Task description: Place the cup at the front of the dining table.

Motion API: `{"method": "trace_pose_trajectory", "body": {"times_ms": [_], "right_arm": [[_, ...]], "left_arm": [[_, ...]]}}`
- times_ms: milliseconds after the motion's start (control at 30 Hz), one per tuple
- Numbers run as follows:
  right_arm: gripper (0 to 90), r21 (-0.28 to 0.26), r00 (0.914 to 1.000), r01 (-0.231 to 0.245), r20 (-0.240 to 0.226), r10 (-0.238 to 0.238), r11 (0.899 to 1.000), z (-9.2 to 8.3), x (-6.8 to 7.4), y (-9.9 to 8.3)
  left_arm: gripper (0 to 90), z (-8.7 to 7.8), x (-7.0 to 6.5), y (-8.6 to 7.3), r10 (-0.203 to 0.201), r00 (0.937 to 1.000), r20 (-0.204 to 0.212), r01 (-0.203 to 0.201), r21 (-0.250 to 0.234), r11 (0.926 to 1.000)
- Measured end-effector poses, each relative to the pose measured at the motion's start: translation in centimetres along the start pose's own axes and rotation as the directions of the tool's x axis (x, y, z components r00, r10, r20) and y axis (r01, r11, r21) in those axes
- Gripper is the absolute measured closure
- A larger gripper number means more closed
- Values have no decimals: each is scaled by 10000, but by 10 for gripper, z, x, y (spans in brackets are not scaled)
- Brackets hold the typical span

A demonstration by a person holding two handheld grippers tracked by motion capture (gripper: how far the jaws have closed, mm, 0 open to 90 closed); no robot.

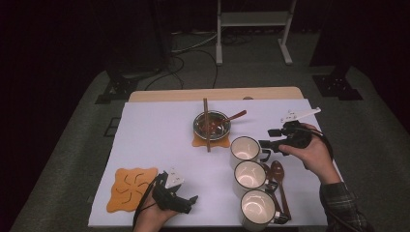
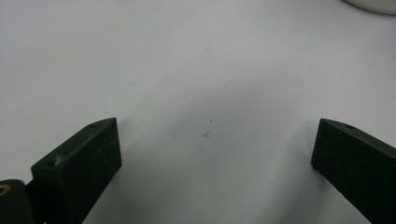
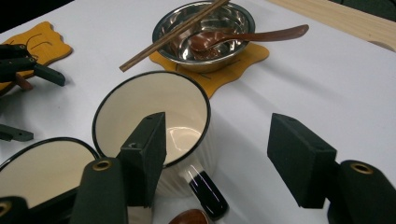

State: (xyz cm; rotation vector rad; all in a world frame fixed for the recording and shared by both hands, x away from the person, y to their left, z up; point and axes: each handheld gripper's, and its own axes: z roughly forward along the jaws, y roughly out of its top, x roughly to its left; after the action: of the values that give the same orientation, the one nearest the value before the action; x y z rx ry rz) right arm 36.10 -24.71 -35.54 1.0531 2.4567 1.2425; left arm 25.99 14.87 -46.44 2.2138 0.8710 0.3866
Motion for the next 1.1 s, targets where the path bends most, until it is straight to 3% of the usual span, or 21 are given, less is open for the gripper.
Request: {"method": "trace_pose_trajectory", "body": {"times_ms": [1100], "right_arm": [[361, 472, 9990, -337, 324, 322, 9983, 2, -2, -35]], "left_arm": [[4, 0, 0, 0, -22, 10000, 11, 22, 4, 10000]]}}
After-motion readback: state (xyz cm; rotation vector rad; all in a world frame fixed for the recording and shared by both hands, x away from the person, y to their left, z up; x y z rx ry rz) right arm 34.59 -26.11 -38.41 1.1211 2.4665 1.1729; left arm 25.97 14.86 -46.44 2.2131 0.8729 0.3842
